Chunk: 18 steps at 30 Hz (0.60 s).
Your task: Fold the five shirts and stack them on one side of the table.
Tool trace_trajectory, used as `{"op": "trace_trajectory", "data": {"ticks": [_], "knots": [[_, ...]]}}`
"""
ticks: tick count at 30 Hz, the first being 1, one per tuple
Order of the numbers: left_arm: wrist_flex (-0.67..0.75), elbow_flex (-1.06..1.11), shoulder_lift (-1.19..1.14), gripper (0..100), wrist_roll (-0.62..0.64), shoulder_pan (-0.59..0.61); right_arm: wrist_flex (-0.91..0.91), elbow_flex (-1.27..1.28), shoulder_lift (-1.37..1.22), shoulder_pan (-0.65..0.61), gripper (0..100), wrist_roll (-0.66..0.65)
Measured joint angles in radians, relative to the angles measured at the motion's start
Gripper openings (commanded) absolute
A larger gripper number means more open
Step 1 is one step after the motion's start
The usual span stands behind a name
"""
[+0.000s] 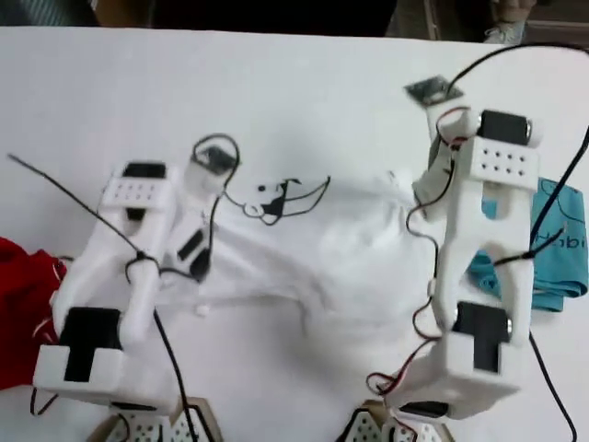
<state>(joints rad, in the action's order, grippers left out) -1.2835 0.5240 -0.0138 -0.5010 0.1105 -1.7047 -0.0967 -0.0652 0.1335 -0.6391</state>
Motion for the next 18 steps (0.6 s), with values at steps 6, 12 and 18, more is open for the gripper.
{"op": "trace_trajectory", "data": {"ticks": [6,12,18], "knots": [[0.086,0.130,0.014,21,-0.038,0.110,0.014,0.173,0.138,0.014,22.3,-0.063],[0.086,0.141,0.021,21,-0.054,0.158,0.097,0.315,0.187,0.012,22.5,-0.066],[0.015,0.094,0.021,21,-0.052,0.124,0.190,0.480,0.190,-0.021,22.5,-0.172]]}}
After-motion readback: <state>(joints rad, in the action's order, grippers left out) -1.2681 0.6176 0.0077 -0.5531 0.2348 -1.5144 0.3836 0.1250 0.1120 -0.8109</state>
